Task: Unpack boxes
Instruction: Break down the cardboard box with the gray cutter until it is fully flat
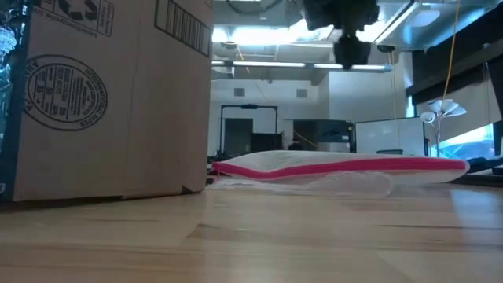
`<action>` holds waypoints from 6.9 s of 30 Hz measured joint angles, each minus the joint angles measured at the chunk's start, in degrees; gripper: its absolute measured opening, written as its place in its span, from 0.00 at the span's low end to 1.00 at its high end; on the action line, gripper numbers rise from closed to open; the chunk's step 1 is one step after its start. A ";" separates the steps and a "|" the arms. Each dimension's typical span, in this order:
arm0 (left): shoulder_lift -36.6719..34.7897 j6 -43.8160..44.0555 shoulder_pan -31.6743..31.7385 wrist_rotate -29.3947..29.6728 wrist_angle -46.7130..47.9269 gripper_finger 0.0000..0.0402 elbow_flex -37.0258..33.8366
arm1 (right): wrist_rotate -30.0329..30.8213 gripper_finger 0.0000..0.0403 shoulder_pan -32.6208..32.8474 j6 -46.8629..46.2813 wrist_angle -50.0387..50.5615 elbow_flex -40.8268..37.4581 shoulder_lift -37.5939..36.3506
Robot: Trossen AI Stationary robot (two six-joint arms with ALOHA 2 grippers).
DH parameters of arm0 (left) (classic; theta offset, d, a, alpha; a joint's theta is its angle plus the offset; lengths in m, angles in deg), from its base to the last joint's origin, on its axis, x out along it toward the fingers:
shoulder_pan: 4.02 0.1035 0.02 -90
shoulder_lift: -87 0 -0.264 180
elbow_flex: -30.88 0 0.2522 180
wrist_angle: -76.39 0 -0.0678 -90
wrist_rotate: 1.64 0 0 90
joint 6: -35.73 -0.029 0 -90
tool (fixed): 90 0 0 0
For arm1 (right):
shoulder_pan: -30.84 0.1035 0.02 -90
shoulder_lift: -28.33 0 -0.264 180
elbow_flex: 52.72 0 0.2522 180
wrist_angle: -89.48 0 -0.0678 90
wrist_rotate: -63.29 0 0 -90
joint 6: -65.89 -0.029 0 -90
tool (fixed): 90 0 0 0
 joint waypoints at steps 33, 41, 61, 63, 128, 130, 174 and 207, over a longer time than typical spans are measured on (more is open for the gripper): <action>-8.32 9.54 30.54 -2.88 -2.81 0.40 -11.05 | -14.22 0.68 10.66 -17.48 -39.09 -0.04 6.38; -8.09 10.05 33.70 -15.55 -9.47 0.40 -16.94 | -14.43 0.68 9.26 -20.98 -45.81 -0.04 10.31; -7.93 4.05 33.57 -22.25 -6.51 0.40 -15.19 | -15.00 0.49 8.00 -14.31 -33.91 -0.04 5.28; -7.95 2.76 33.55 -22.15 -6.44 0.40 -13.68 | -13.41 0.49 8.96 -12.74 -31.64 0.04 2.94; -6.01 -6.38 33.59 -18.09 -5.84 0.40 -3.56 | 28.34 0.29 55.05 -37.61 -27.66 -31.72 7.04; -6.01 -6.97 33.59 -18.09 -5.85 0.40 -3.56 | 27.81 0.29 54.12 -36.64 -27.34 -31.22 7.02; -4.84 -13.39 33.57 -26.08 -32.55 0.40 3.69 | 47.56 0.29 28.47 5.32 -6.41 31.33 4.15; 18.43 16.55 37.29 -66.56 -79.71 0.40 3.63 | -2.53 0.31 9.52 6.41 -62.91 36.28 9.22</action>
